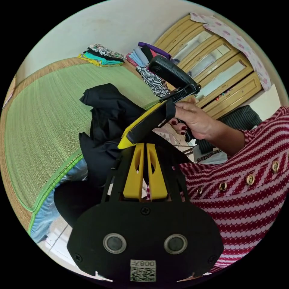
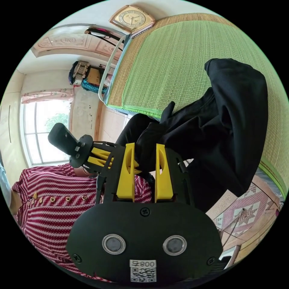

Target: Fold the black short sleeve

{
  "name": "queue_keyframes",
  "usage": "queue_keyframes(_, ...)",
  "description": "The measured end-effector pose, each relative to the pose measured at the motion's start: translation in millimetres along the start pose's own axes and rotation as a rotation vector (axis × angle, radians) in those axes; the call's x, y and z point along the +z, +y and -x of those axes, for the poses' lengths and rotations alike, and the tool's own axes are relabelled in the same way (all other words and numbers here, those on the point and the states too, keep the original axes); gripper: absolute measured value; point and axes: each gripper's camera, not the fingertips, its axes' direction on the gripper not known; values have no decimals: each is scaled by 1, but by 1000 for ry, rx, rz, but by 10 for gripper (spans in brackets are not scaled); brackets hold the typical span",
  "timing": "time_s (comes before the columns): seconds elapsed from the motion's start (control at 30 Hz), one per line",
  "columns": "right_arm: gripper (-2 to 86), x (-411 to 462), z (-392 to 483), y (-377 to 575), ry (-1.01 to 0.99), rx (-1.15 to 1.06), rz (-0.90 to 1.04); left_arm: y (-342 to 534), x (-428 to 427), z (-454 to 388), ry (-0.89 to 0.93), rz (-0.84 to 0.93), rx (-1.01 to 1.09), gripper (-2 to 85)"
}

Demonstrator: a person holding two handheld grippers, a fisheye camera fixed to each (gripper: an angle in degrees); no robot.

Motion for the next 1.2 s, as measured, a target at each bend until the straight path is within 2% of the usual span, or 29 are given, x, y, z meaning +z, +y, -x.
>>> queue_keyframes(0.13,82,23,1,-4,40,-15,59,1,-7,-19,-14,3,74,10)
queue_keyframes(0.2,39,40,4,-6,98,-22,91,1,-12,-22,-16,2,81,10)
queue_keyframes(0.37,17,42,2,11,81,-12,-11,7,-55,-3,90,-112,44,7)
queue_keyframes(0.43,14,36,3,25,92,-12,-56,10,-82,29,122,-196,-57,6)
queue_keyframes(0.6,10,2,13,86,77,-24,-240,0,-94,123,198,-256,-293,16)
queue_keyframes(0.83,9,-37,30,149,88,-16,-466,-55,-29,230,438,-173,-568,72)
queue_keyframes(0.97,10,-50,52,169,144,-43,-556,-80,1,243,532,-127,-637,78)
queue_keyframes(1.03,10,-51,61,174,167,-60,-572,-110,-4,248,583,-189,-641,73)
queue_keyframes(1.2,9,-50,77,188,222,-75,-621,-156,-50,267,561,-389,-650,66)
